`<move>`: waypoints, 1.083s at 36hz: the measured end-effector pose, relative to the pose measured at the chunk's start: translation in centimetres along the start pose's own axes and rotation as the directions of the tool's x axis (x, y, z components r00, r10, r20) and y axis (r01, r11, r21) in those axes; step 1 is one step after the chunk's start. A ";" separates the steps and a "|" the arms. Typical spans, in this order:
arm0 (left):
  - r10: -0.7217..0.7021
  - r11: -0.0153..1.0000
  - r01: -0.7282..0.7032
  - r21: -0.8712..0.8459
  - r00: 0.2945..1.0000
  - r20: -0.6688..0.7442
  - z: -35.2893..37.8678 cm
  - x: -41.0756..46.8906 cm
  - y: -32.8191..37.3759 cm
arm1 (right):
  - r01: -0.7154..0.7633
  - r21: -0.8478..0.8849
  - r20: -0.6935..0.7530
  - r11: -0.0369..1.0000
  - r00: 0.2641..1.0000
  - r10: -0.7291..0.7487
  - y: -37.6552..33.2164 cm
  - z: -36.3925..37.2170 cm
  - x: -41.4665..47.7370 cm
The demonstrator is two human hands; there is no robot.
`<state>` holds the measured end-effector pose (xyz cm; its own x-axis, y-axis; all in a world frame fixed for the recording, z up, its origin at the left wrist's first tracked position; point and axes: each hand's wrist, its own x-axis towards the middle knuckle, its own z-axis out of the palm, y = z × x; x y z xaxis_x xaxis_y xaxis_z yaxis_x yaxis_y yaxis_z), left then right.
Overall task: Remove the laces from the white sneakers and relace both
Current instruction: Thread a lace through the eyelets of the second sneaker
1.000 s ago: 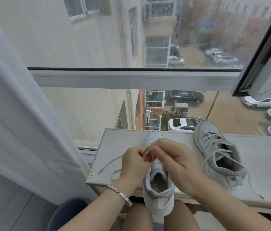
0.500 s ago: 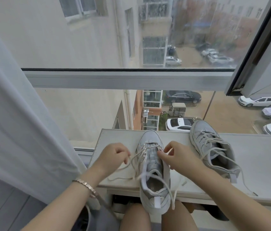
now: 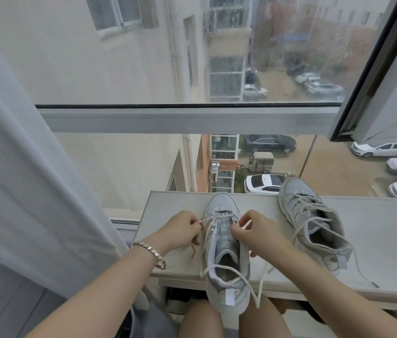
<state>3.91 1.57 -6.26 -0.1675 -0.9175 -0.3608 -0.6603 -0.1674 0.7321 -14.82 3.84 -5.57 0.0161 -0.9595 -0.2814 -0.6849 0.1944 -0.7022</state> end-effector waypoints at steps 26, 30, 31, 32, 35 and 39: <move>0.480 0.873 -0.476 -0.104 0.877 0.010 0.4 -0.7 7.9 | 0.127 0.416 0.099 0.900 0.978 -0.184 -2.7 -9.0 -2.4; 0.263 0.927 -0.343 -0.154 0.885 -0.385 -0.6 1.4 7.0 | 0.119 0.486 0.064 0.866 0.983 -0.171 -1.7 -10.4 -3.0; 0.187 0.950 -0.273 -0.154 0.887 -0.422 -0.8 2.0 6.6 | 0.124 0.488 0.061 0.864 0.983 -0.175 -1.4 -10.6 -3.1; 0.125 0.969 -0.203 -0.139 0.893 -0.431 -1.0 2.6 6.2 | 0.128 0.487 0.060 0.864 0.982 -0.179 -1.1 -10.8 -3.2; 0.001 0.997 -0.034 -0.063 0.882 -0.470 -1.3 3.7 4.9 | 0.114 0.530 0.088 0.840 0.978 -0.188 -0.1 -10.9 -3.3; -0.064 0.998 0.055 -0.031 0.847 -0.528 -1.7 4.2 3.8 | 0.091 0.692 0.068 0.716 0.979 -0.190 0.6 -10.8 -3.2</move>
<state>1.98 -3.54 -3.99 0.2870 -0.9568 -0.0467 -0.6453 -0.2291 0.7287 -23.17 4.83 1.95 0.1954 -0.9629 -0.1863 0.0153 0.1930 -0.9811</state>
